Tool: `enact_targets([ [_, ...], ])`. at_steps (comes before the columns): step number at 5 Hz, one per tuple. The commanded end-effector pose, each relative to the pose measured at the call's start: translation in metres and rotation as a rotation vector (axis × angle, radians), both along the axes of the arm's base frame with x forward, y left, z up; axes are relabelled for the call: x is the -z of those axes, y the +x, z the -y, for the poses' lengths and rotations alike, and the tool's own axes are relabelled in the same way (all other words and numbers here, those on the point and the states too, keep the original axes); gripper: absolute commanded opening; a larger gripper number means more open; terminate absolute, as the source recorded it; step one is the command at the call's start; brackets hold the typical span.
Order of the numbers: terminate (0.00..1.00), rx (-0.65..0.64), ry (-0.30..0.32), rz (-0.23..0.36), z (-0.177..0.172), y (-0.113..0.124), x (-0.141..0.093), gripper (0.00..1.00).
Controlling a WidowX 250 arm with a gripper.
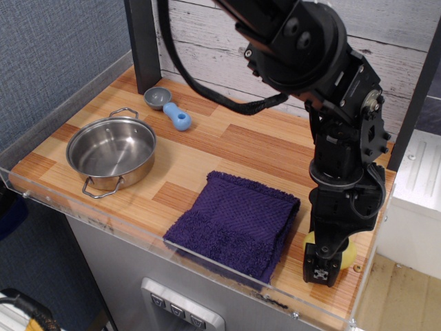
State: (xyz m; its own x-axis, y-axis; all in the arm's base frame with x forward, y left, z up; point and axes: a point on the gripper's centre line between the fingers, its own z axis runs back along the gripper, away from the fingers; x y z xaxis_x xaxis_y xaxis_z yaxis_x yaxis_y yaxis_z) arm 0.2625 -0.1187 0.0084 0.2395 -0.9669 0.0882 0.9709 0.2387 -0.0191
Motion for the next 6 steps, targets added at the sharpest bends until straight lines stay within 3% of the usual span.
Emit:
enact_targets([
  [1, 0.00, 0.007, -0.070, 0.035, -0.002, 0.013, -0.039, 1.00],
  [3, 0.00, -0.003, -0.099, 0.102, -0.005, 0.021, -0.087, 1.00],
  [5, 0.00, -0.036, -0.096, 0.230, -0.020, 0.026, -0.149, 1.00],
  [6, 1.00, -0.082, -0.070, 0.235, -0.027, 0.021, -0.157, 1.00],
])
